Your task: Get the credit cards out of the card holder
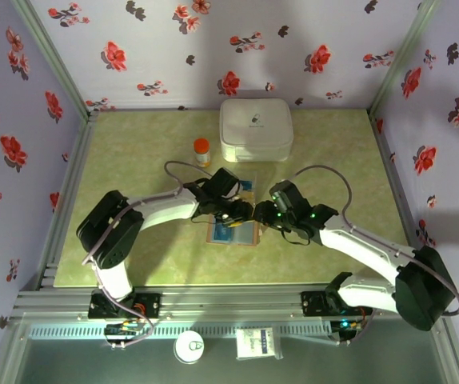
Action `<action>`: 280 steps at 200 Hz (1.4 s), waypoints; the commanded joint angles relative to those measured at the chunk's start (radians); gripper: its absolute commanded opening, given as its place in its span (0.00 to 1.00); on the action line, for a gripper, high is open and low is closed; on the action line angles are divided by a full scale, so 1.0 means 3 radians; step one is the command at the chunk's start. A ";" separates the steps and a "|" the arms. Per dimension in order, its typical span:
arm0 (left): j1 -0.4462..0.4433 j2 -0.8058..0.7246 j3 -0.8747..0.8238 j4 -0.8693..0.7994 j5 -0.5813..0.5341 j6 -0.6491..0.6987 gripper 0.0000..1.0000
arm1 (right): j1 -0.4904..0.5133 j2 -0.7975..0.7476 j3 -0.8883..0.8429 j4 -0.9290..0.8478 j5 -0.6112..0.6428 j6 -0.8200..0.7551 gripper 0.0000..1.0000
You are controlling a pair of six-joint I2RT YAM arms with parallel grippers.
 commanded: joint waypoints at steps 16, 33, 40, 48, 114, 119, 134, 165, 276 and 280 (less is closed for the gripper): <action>0.0175 -0.0431 -0.0224 -0.0232 -0.0233 0.0189 0.43 | -0.0016 0.0180 0.0133 0.0139 -0.0089 0.0009 0.40; 0.0276 -0.0535 -0.0339 -0.0353 -0.0299 0.0241 0.40 | -0.0011 0.0302 0.0178 0.0190 -0.0144 0.0014 0.40; 0.0309 -0.0572 -0.0399 -0.0377 -0.0318 0.0255 0.39 | 0.0002 0.0356 0.0199 0.0212 -0.0158 0.0023 0.39; 0.0357 -0.0620 -0.0470 -0.0388 -0.0335 0.0270 0.38 | 0.0018 0.0413 0.0229 0.0233 -0.0172 0.0027 0.39; 0.0523 -0.0662 -0.0841 -0.0348 -0.0305 0.0320 0.33 | 0.0197 0.0857 0.0532 0.0276 -0.0214 0.0009 0.38; 0.0526 -0.0652 -0.0855 -0.0337 -0.0295 0.0310 0.32 | 0.0203 0.0884 0.0549 0.0278 -0.0219 0.0004 0.39; 0.0527 -0.0625 -0.0893 -0.0283 -0.0273 0.0290 0.31 | 0.0219 0.0963 0.0599 0.0285 -0.0243 -0.0001 0.38; 0.0523 -0.0593 -0.0965 -0.0222 -0.0230 0.0259 0.32 | 0.0255 0.1059 0.0665 0.0296 -0.0276 -0.0008 0.38; 0.0486 -0.0716 -0.1144 -0.0056 -0.0074 0.0122 0.32 | 0.0304 0.1168 0.0744 0.0315 -0.0316 -0.0014 0.38; 0.0487 -0.0716 -0.1142 -0.0056 -0.0072 0.0125 0.32 | 0.0304 0.1171 0.0744 0.0311 -0.0317 -0.0014 0.38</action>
